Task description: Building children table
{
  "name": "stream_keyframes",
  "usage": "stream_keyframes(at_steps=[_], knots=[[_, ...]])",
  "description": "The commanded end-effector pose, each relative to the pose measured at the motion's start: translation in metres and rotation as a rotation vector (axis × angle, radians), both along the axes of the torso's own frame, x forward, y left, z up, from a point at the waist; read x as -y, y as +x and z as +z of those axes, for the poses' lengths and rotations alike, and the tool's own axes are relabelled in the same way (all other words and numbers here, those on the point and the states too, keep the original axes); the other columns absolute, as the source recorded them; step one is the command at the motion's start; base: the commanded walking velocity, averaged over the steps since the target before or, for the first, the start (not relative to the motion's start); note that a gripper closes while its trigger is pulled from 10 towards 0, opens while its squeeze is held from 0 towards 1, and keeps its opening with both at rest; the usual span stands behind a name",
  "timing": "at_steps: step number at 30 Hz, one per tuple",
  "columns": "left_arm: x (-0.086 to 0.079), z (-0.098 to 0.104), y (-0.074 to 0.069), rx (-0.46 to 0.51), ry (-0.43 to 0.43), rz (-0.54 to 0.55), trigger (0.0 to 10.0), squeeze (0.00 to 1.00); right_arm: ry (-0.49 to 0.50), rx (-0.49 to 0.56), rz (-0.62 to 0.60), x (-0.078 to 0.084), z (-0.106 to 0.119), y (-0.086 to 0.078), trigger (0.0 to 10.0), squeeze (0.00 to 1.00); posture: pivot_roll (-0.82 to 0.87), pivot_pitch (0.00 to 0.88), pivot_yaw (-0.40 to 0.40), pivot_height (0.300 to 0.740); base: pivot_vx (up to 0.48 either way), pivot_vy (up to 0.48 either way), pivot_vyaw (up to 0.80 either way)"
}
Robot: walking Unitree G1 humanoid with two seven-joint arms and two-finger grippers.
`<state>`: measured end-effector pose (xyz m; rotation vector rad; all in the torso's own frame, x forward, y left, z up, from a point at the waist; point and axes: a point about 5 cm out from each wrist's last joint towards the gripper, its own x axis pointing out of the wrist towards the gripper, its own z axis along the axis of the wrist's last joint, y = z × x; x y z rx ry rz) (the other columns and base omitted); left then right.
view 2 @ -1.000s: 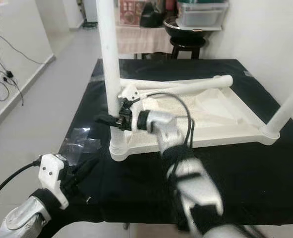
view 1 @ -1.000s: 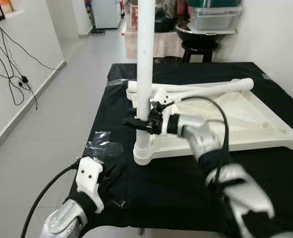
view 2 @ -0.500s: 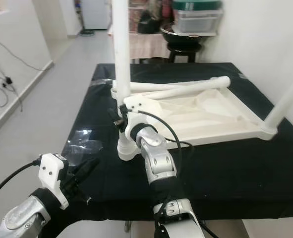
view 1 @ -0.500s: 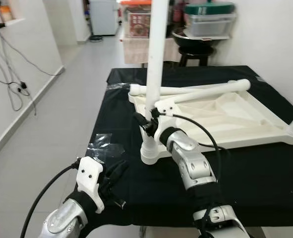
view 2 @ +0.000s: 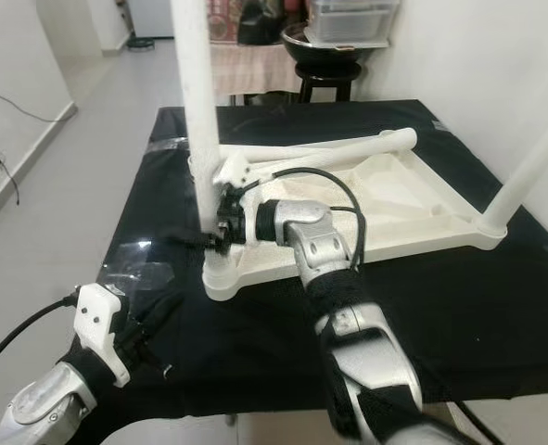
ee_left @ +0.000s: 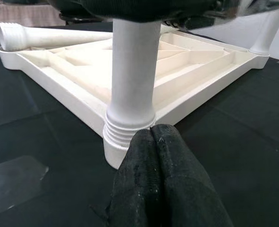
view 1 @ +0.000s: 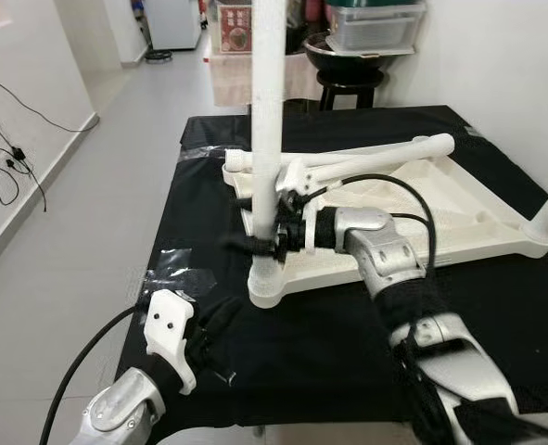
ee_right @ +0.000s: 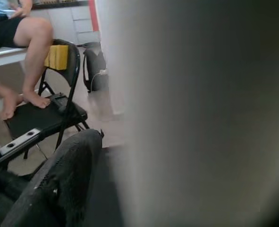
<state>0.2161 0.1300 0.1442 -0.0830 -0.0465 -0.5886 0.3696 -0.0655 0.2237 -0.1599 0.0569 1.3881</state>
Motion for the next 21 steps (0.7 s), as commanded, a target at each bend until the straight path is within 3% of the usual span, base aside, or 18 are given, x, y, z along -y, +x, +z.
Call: stream_keyframes(at_steps=[1,2,3,4,5,19,20,21], knots=[[-0.001,-0.005,0.0,-0.026,0.002,0.012,10.0,0.0,-0.005,-0.012,0.02,-0.003,-0.002,0.0,10.0,0.0,-0.01,0.057,-0.01,0.74,0.0,0.0,0.0],[-0.001,-0.005,0.0,-0.026,0.003,0.014,10.0,0.0,-0.005,-0.023,0.028,-0.002,-0.001,0.001,6.3,0.0,-0.01,0.057,-0.01,0.74,0.0,0.0,0.0],[-0.001,-0.005,0.0,-0.026,0.003,0.014,10.0,0.0,-0.005,-0.023,0.028,-0.002,-0.001,0.001,6.3,0.0,-0.01,0.057,-0.01,0.74,0.0,0.0,0.0],[-0.001,-0.005,0.0,-0.025,0.003,0.015,10.0,0.0,0.0,-0.041,0.033,-0.001,-0.001,0.002,1.0,0.0,-0.01,0.058,-0.01,0.74,0.0,0.0,0.0],[-0.001,-0.005,0.0,-0.024,0.002,0.016,10.0,0.0,-0.002,-0.053,0.045,0.001,-0.001,0.002,0.0,0.0,-0.01,0.06,-0.01,0.74,0.0,0.0,0.0],[0.001,-0.003,-0.002,-0.024,-0.004,0.011,10.0,0.0,-0.018,-0.04,-0.012,0.018,-0.013,0.006,0.0,0.0,-0.03,0.084,-0.004,0.74,0.0,0.0,0.0],[0.001,-0.002,-0.002,-0.023,-0.005,0.011,10.0,0.0,-0.021,-0.037,-0.037,0.021,-0.015,0.006,0.0,0.0,-0.03,0.087,-0.005,0.74,0.0,0.0,0.0],[0.0,-0.001,-0.003,-0.022,-0.005,0.012,10.0,0.0,0.035,-0.016,-0.319,0.016,-0.028,0.008,0.0,0.0,-0.04,0.108,-0.021,0.74,0.0,0.0,0.0]])
